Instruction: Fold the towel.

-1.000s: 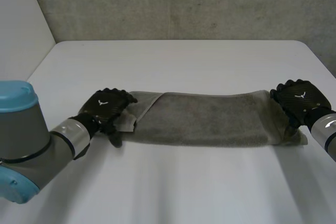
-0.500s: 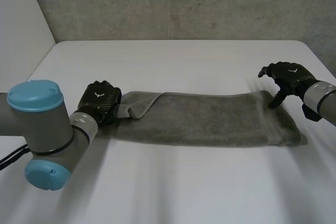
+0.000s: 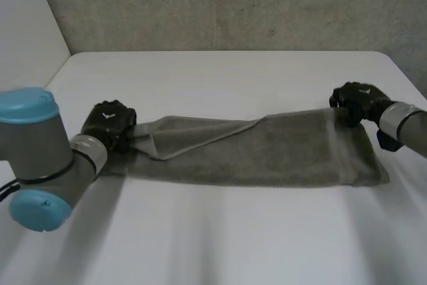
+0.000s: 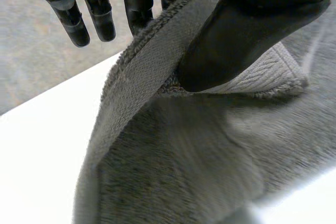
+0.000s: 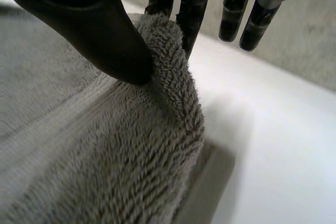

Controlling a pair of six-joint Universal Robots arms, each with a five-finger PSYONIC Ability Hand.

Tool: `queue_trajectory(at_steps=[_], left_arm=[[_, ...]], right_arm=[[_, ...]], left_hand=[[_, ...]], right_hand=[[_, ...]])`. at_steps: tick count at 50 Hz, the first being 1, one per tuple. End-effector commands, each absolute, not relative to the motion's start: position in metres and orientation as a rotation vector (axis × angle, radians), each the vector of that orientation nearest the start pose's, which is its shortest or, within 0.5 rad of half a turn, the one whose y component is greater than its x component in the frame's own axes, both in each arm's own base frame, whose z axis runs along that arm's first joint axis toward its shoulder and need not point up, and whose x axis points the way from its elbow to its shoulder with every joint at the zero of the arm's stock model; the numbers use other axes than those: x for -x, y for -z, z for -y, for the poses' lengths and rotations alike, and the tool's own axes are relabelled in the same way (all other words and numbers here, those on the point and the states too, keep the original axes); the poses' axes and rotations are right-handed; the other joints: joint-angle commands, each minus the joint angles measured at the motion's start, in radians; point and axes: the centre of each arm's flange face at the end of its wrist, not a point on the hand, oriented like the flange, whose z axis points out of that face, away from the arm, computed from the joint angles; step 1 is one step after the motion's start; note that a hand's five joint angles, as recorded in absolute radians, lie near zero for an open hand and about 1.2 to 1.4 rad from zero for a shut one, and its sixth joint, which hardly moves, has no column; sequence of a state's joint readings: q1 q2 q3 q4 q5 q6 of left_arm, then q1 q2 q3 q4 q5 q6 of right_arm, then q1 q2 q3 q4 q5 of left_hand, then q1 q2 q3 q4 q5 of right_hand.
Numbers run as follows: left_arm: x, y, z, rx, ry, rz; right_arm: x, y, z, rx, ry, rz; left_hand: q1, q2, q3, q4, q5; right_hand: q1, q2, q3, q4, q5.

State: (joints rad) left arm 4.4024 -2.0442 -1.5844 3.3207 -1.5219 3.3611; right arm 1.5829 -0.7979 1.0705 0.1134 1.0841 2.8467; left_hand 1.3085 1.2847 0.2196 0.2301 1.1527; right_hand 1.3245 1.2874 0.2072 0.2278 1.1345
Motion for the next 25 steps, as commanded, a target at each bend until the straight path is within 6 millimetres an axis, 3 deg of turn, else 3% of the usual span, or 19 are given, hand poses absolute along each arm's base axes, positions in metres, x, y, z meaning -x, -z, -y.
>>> queue_trajectory(at_steps=[1,2,4,5,7,9,12,19,21,23,24,25], left_arm=[[0.226,-0.185,0.307,-0.636,1.97,-2.497],[0.221,-0.195,0.306,-0.581,2.0,-2.521],[0.217,-0.204,0.304,-0.528,2.023,-2.547],[0.214,-0.213,0.3,-0.479,2.047,-2.586],[0.211,-0.225,0.294,-0.425,2.082,-2.621],[0.2,-0.241,0.289,-0.352,2.135,-2.646],[0.193,-0.249,0.289,-0.319,2.165,-2.64],[0.174,-0.269,0.301,-0.286,2.265,-2.578],[0.173,-0.269,0.316,-0.275,2.274,-2.568],[0.176,-0.261,0.325,-0.281,2.26,-2.586],[0.178,-0.254,0.338,-0.281,2.259,-2.589],[0.178,-0.254,0.339,-0.281,2.259,-2.589]], right_arm=[[-0.181,-0.219,0.375,0.817,1.751,-2.119],[-0.181,-0.219,0.375,0.817,1.751,-2.119],[-0.174,-0.242,0.349,0.864,1.796,-2.091],[-0.174,-0.242,0.348,0.865,1.796,-2.091],[-0.158,-0.265,0.331,0.915,1.911,-2.094],[-0.153,-0.275,0.323,0.95,1.97,-2.088],[-0.144,-0.288,0.318,0.998,2.058,-2.083],[-0.147,-0.291,0.318,1.128,2.124,-2.043],[-0.153,-0.284,0.321,1.194,2.111,-2.031],[-0.172,-0.263,0.334,1.349,2.098,-1.98],[-0.172,-0.263,0.334,1.35,2.098,-1.98],[-0.186,-0.258,0.34,1.439,2.13,-1.909]], left_hand=[[0.088,0.112,-0.045,-0.056,0.069],[0.088,0.112,-0.045,-0.056,0.069],[0.088,0.112,-0.045,-0.056,0.069],[0.088,0.112,-0.045,-0.056,0.069],[0.082,0.106,-0.045,-0.056,0.064],[0.059,0.083,-0.045,-0.056,0.04],[0.059,0.083,-0.045,-0.056,0.04],[0.059,0.083,-0.045,-0.056,0.04],[0.059,0.083,-0.045,-0.056,0.04],[0.059,0.083,-0.045,-0.056,0.04],[0.059,0.083,-0.045,-0.056,0.04],[0.059,0.083,-0.045,-0.056,0.04]], right_hand=[[0.072,0.109,-0.033,-0.053,0.087],[0.072,0.109,-0.033,-0.053,0.087],[0.072,0.109,-0.033,-0.053,0.087],[0.072,0.109,-0.033,-0.053,0.087],[0.072,0.109,-0.033,-0.053,0.087],[0.072,0.109,-0.033,-0.053,0.087],[0.072,0.109,-0.033,-0.053,0.087],[0.072,0.109,-0.033,-0.053,0.087],[0.072,0.109,-0.033,-0.053,0.087],[0.072,0.109,-0.033,-0.053,0.087],[0.072,0.109,-0.033,-0.053,0.087],[0.072,0.109,-0.033,-0.053,0.087]])
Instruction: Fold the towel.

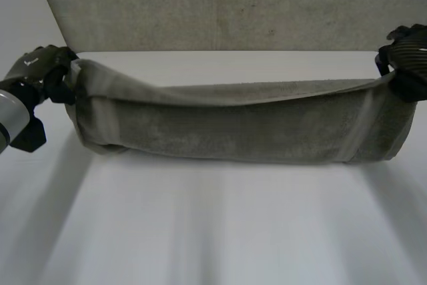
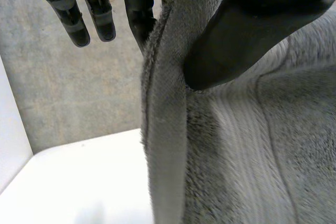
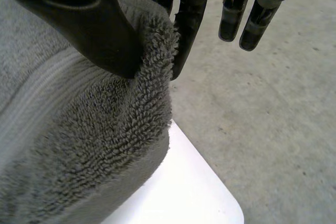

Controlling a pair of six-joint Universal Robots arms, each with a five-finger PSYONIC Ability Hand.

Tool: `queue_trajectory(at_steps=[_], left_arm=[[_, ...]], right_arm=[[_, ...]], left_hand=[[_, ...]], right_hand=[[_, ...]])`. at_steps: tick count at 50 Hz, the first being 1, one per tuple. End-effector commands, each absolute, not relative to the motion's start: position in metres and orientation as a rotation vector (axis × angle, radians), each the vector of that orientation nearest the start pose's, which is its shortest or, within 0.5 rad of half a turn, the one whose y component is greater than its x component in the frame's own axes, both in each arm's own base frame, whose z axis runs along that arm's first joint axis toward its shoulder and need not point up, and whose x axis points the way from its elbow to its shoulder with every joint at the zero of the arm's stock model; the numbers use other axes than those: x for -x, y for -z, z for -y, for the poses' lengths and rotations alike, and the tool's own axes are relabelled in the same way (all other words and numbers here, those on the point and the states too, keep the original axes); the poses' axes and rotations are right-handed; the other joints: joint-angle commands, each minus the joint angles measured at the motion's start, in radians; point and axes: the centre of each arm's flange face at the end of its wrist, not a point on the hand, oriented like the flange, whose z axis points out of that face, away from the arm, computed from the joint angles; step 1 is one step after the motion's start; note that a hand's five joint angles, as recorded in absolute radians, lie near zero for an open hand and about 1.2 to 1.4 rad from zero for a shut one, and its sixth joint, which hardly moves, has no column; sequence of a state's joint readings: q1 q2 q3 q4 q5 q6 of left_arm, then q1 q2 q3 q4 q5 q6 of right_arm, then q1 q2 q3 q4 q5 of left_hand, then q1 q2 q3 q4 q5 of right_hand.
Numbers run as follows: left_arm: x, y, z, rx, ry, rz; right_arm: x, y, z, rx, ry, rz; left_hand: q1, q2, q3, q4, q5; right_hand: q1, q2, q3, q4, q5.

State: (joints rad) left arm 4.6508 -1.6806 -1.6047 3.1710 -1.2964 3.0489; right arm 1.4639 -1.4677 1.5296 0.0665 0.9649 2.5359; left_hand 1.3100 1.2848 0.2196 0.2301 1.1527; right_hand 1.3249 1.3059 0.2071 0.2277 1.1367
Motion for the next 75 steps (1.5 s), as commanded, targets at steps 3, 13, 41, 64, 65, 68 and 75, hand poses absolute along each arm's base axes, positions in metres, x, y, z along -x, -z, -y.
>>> queue_trajectory(at_steps=[3,13,41,64,65,68,75], left_arm=[[0.185,-0.248,0.369,-0.302,2.304,-2.554],[0.211,-0.328,0.428,-0.343,2.938,-1.97],[0.175,-0.217,0.372,-0.382,2.751,-2.465],[0.176,-0.169,0.325,-0.337,2.338,-2.983],[0.175,-0.167,0.324,-0.329,2.319,-2.992],[0.174,-0.163,0.322,-0.344,2.291,-2.981],[0.171,-0.155,0.314,-0.446,2.195,-2.913]], right_arm=[[-0.204,-0.256,0.362,1.519,2.285,-1.816],[-0.206,-0.383,0.41,1.054,3.019,-1.299],[-0.189,-0.237,0.333,1.238,2.178,-1.74],[-0.168,-0.209,0.298,1.239,1.896,-2.02],[-0.169,-0.208,0.297,1.24,1.887,-2.021],[-0.17,-0.205,0.296,1.238,1.871,-2.026],[-0.17,-0.201,0.296,1.235,1.854,-2.033]], left_hand=[[0.057,0.082,-0.045,-0.056,0.04],[0.081,0.106,-0.045,-0.056,0.064],[0.037,0.062,-0.045,-0.056,0.02],[-0.735,-0.71,-0.045,-0.056,-0.752],[-0.776,-0.751,-0.045,-0.056,-0.793],[-0.987,-0.961,-0.045,-0.056,-1.004],[-1.085,-1.06,-0.045,-0.056,-1.102]], right_hand=[[0.071,0.09,-0.033,-0.053,0.085],[0.071,0.09,-0.033,-0.053,0.085],[0.071,0.09,-0.033,-0.053,0.085],[0.071,0.09,-0.033,-0.053,0.085],[0.071,0.09,-0.033,-0.053,0.085],[0.071,0.09,-0.033,-0.053,0.085],[0.071,0.09,-0.033,-0.053,0.085]])
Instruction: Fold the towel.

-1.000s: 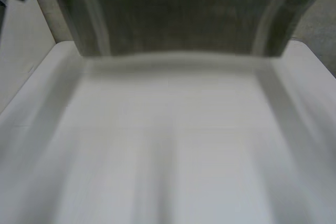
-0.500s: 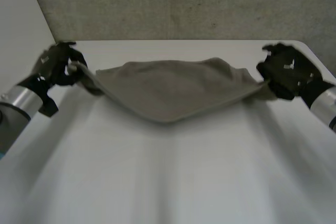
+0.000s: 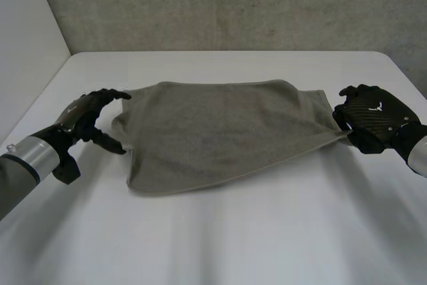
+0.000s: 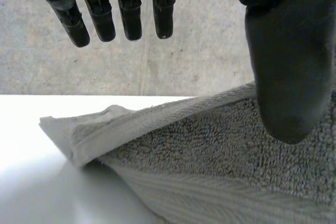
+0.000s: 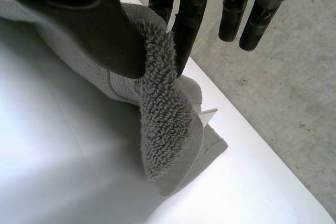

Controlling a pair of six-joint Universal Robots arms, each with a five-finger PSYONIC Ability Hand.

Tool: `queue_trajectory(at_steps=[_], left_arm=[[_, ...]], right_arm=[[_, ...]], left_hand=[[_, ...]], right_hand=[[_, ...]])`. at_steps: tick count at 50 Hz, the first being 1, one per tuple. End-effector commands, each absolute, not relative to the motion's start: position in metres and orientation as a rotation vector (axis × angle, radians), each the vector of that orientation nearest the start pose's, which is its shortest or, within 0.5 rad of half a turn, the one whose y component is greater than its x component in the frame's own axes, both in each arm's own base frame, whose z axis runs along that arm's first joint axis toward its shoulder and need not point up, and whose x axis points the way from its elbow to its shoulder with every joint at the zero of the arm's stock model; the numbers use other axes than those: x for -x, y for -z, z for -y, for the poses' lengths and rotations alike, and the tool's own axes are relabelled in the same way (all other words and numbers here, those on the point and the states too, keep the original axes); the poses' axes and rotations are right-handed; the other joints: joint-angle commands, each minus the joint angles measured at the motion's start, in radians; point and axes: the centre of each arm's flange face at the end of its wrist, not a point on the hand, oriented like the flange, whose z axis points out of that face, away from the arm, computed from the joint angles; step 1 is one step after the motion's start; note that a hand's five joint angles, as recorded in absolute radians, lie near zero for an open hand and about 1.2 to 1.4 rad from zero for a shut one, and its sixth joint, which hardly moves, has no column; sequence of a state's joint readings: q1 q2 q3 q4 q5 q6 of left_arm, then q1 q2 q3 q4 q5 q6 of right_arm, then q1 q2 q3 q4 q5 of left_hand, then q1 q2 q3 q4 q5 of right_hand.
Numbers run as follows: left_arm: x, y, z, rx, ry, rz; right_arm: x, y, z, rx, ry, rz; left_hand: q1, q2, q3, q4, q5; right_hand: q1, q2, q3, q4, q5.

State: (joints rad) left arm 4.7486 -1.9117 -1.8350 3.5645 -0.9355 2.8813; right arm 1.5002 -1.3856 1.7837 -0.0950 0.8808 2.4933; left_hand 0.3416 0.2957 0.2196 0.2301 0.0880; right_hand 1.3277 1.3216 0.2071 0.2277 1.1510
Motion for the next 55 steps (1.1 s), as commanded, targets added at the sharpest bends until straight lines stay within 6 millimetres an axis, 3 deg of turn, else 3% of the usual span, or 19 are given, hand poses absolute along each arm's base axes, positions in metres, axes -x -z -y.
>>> queue_trajectory(at_steps=[1,11,20,29,36,44,55], left_arm=[[0.171,-0.153,0.311,0.342,-1.555,2.1],[0.172,-0.148,0.29,0.499,-1.564,2.195],[0.175,-0.164,0.268,0.562,-1.636,2.149],[0.176,-0.17,0.262,0.63,-1.761,2.08],[0.189,-0.164,0.249,0.817,-1.804,2.064],[0.19,-0.164,0.247,1.007,-1.876,2.068],[0.186,-0.159,0.233,1.055,-1.74,2.18]], right_arm=[[-0.17,-0.201,0.296,1.235,1.854,-2.033],[-0.17,-0.198,0.294,1.23,1.835,-2.043],[-0.171,-0.197,0.293,1.228,1.827,-2.047],[-0.171,-0.196,0.292,1.227,1.821,-2.05],[-0.171,-0.196,0.292,1.227,1.824,-2.051],[-0.17,-0.196,0.292,1.225,1.821,-2.054],[-0.171,-0.195,0.291,1.228,1.818,-2.052]], left_hand=[[-0.125,-0.079,-0.045,-0.056,-0.046],[-0.14,-0.094,-0.045,-0.056,-0.061],[-0.134,-0.088,-0.045,-0.056,-0.055],[-0.125,-0.079,-0.045,-0.056,-0.046],[-0.122,-0.076,-0.045,-0.056,-0.043],[-0.122,-0.076,-0.045,-0.056,-0.043],[-0.111,-0.065,-0.045,-0.056,-0.031]], right_hand=[[0.069,0.075,-0.033,-0.053,0.071],[0.069,0.075,-0.033,-0.053,0.071],[0.069,0.075,-0.033,-0.053,0.071],[0.069,0.075,-0.033,-0.053,0.071],[0.069,0.075,-0.033,-0.053,0.071],[0.069,0.075,-0.033,-0.053,0.071],[0.069,0.075,-0.033,-0.053,0.071]])
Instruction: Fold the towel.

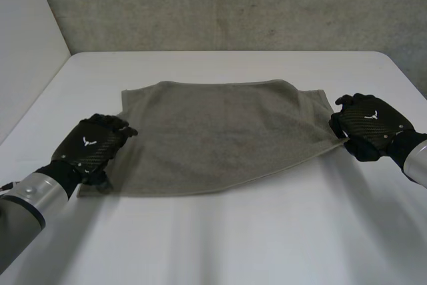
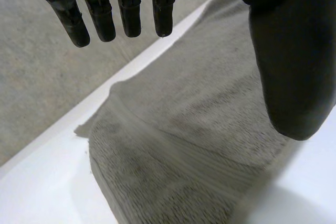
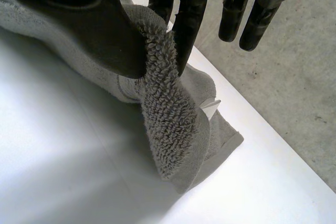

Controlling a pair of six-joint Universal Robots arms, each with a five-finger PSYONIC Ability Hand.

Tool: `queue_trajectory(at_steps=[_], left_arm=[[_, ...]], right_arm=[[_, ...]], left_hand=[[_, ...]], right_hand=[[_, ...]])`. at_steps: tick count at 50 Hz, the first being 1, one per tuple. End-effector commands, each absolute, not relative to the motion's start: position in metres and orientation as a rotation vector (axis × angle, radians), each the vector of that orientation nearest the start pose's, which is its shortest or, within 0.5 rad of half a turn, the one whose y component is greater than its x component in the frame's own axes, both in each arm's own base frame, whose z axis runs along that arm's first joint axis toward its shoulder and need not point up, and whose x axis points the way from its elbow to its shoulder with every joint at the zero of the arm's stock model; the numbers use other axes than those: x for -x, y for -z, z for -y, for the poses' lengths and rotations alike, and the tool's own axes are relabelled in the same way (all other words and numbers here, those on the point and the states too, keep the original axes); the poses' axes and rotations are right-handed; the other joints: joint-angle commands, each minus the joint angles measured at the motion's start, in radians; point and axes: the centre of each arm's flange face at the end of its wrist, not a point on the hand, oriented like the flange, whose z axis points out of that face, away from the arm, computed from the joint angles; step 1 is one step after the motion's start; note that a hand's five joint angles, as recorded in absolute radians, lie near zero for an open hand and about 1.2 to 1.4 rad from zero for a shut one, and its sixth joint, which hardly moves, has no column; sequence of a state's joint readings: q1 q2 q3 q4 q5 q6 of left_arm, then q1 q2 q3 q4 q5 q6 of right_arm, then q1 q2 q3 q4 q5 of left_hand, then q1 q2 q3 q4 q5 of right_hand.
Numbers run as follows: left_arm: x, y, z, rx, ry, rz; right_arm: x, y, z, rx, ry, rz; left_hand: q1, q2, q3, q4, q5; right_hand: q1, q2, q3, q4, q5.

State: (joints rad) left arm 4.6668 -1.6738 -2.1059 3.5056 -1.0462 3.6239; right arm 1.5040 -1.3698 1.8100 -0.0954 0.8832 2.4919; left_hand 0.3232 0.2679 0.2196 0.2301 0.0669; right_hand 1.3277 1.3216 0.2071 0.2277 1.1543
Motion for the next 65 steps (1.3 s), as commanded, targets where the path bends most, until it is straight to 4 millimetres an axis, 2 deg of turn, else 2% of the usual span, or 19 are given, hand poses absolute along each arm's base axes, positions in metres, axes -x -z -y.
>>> queue_trajectory(at_steps=[1,9,12,17,19,21,24,28,30,31,33,40,47,52,54,58,59,65], left_arm=[[0.186,-0.159,0.233,-1.168,1.926,-2.413],[0.187,-0.142,0.235,-1.156,1.838,-2.487],[0.194,-0.137,0.232,-1.193,1.818,-2.503],[0.199,-0.13,0.235,-1.212,1.796,-2.513],[0.2,-0.125,0.241,-1.201,1.789,-2.508],[0.199,-0.123,0.244,-1.19,1.783,-2.504],[0.198,-0.118,0.25,-1.165,1.765,-2.502],[0.197,-0.116,0.257,-1.125,1.764,-2.487],[0.195,-0.115,0.266,-1.079,1.774,-2.458],[0.195,-0.115,0.266,-1.078,1.774,-2.458],[0.193,-0.111,0.274,-1.042,1.769,-2.443],[0.201,-0.101,0.272,-1.077,1.738,-2.462],[0.205,-0.103,0.266,-1.101,1.748,-2.456],[0.205,-0.102,0.264,-1.1,1.736,-2.465],[0.204,-0.101,0.264,-1.1,1.733,-2.469],[0.204,-0.102,0.264,-1.101,1.736,-2.468],[0.205,-0.102,0.263,-1.105,1.737,-2.468],[0.205,-0.109,0.264,-1.105,1.762,-2.452]], right_arm=[[-0.171,-0.195,0.291,1.23,1.819,-2.051],[-0.171,-0.191,0.292,1.229,1.816,-2.065],[-0.168,-0.191,0.295,1.205,1.831,-2.106],[-0.158,-0.191,0.309,1.085,1.888,-2.236],[-0.153,-0.19,0.324,0.951,1.916,-2.279],[-0.151,-0.188,0.33,0.886,1.913,-2.295],[-0.154,-0.181,0.336,0.836,1.88,-2.299],[-0.159,-0.175,0.334,0.852,1.852,-2.297],[-0.162,-0.175,0.333,0.858,1.846,-2.29],[-0.163,-0.175,0.331,0.862,1.84,-2.288],[-0.164,-0.175,0.33,0.865,1.838,-2.288],[-0.164,-0.175,0.33,0.864,1.835,-2.293],[-0.164,-0.174,0.329,0.866,1.831,-2.294],[-0.165,-0.175,0.328,0.869,1.832,-2.29],[-0.165,-0.175,0.328,0.869,1.828,-2.288],[-0.166,-0.174,0.327,0.872,1.826,-2.288],[-0.166,-0.174,0.327,0.872,1.824,-2.289],[-0.166,-0.173,0.326,0.874,1.823,-2.29]], left_hand=[[-0.092,-0.037,-0.045,-0.056,-0.01],[-0.086,-0.031,-0.045,-0.056,-0.004],[-0.086,-0.031,-0.045,-0.056,-0.004],[-0.086,-0.031,-0.045,-0.056,-0.004],[-0.086,-0.031,-0.045,-0.056,-0.004],[-0.086,-0.031,-0.045,-0.056,-0.004],[-0.083,-0.028,-0.045,-0.056,-0.002],[-0.066,-0.01,-0.045,-0.056,0.016],[0.08,0.135,-0.045,-0.056,0.162],[0.081,0.136,-0.045,-0.056,0.163],[0.303,0.358,-0.045,-0.056,0.385],[0.348,0.404,-0.045,-0.056,0.43],[0.36,0.415,-0.045,-0.056,0.442],[0.568,0.624,-0.045,-0.056,0.65],[0.764,0.82,-0.045,-0.056,0.846],[0.912,0.967,-0.045,-0.056,0.994],[1.025,1.081,-0.045,-0.056,1.107],[1.073,1.128,-0.045,-0.056,1.155]], right_hand=[[0.069,0.075,-0.033,-0.053,0.067],[0.069,0.075,-0.033,-0.053,0.067],[0.069,0.075,-0.033,-0.053,0.067],[0.069,0.075,-0.033,-0.053,0.067],[0.069,0.075,-0.033,-0.053,0.067],[0.069,0.075,-0.033,-0.053,0.067],[0.069,0.075,-0.033,-0.053,0.067],[0.069,0.075,-0.033,-0.053,0.067],[0.069,0.075,-0.033,-0.053,0.067],[0.069,0.075,-0.033,-0.053,0.067],[0.069,0.075,-0.033,-0.053,0.067],[0.069,0.075,-0.033,-0.053,0.067],[0.069,0.075,-0.033,-0.053,0.067],[0.069,0.075,-0.033,-0.053,0.067],[0.069,0.075,-0.033,-0.053,0.067],[0.069,0.075,-0.033,-0.053,0.067],[0.069,0.075,-0.033,-0.053,0.067],[0.069,0.075,-0.033,-0.053,0.067]])
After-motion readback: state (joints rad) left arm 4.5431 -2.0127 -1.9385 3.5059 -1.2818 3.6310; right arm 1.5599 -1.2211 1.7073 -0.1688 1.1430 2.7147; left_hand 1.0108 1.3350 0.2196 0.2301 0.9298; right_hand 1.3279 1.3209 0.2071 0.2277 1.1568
